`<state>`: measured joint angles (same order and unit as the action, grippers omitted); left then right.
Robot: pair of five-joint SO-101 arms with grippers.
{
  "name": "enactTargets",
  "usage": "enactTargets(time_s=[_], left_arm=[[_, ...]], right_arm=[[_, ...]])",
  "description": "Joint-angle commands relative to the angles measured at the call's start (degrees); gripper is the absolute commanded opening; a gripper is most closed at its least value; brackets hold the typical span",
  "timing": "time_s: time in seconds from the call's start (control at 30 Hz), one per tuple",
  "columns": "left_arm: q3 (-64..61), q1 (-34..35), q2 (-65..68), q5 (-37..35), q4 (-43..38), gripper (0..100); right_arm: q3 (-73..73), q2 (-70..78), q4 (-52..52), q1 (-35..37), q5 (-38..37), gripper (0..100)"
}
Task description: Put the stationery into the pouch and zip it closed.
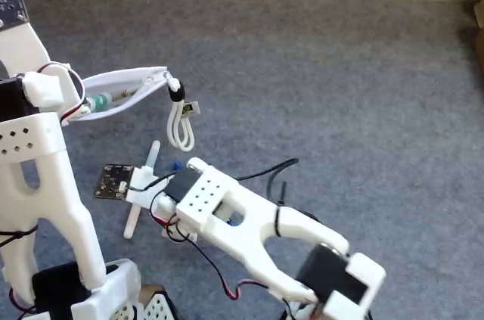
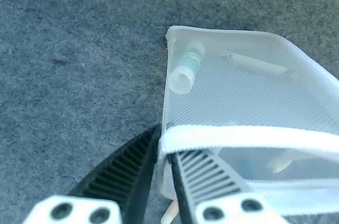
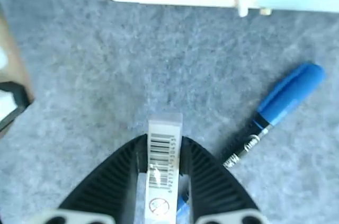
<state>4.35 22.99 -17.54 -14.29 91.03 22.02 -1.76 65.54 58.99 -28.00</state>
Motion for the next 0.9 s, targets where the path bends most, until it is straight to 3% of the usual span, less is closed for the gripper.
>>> enactTargets(time_s=[0.0,0.2,0.5,0.87], left_arm=[[0.2,0.7,-0.7,-0.2,-1.3,1],[0.2,-1.4,-0.7,-0.3,-1.4,1],[0.7,-5.8,-0.7,-0.2,-1.1,1],[0.2,-11.8,-7.9,-0.1,0.3,1]], right_arm=[[-1.5,-8.4,2.5,0.4,2.8,0.5],[2.1,-20.3,1.0,0.5,8.2,0.5],[14.2,-36.5,-15.1,-2.9,15.3,0.5],[16.0,-40.0,-24.0,-10.0,26.2,0.5]])
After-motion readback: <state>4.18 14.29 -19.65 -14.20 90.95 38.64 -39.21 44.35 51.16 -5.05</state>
